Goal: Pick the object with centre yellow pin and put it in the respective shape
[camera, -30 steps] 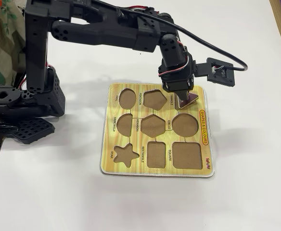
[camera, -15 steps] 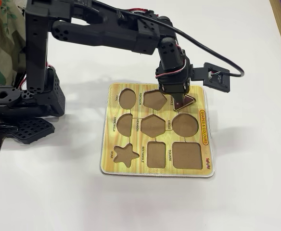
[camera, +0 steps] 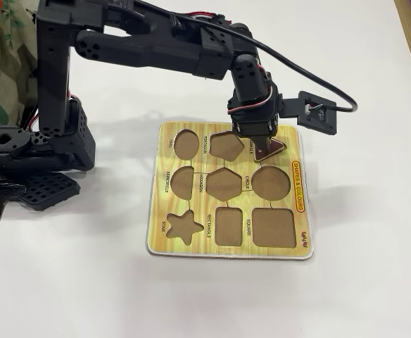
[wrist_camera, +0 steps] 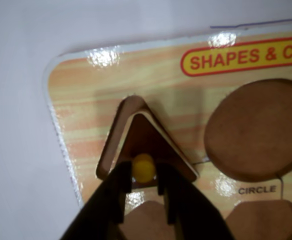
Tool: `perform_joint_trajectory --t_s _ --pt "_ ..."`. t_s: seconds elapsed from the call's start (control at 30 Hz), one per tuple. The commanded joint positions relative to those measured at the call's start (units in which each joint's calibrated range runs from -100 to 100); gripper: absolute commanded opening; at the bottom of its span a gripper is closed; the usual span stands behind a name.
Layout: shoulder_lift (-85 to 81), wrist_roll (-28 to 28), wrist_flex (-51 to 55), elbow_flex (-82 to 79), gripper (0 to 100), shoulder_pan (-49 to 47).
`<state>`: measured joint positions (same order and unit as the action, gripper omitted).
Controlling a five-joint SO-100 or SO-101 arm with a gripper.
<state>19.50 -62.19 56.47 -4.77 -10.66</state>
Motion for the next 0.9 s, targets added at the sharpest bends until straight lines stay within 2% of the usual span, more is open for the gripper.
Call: perform_joint_trajectory --t_s 0.0,0.3,0.87 --pt "-1.2 -0.2 -0.5 1.7 4 -0.2" --pt "-1.1 -0.3 -4.4 1.7 4 -0.6" --pt "-1.1 -0.1 -3.9 0.7 4 -0.7"
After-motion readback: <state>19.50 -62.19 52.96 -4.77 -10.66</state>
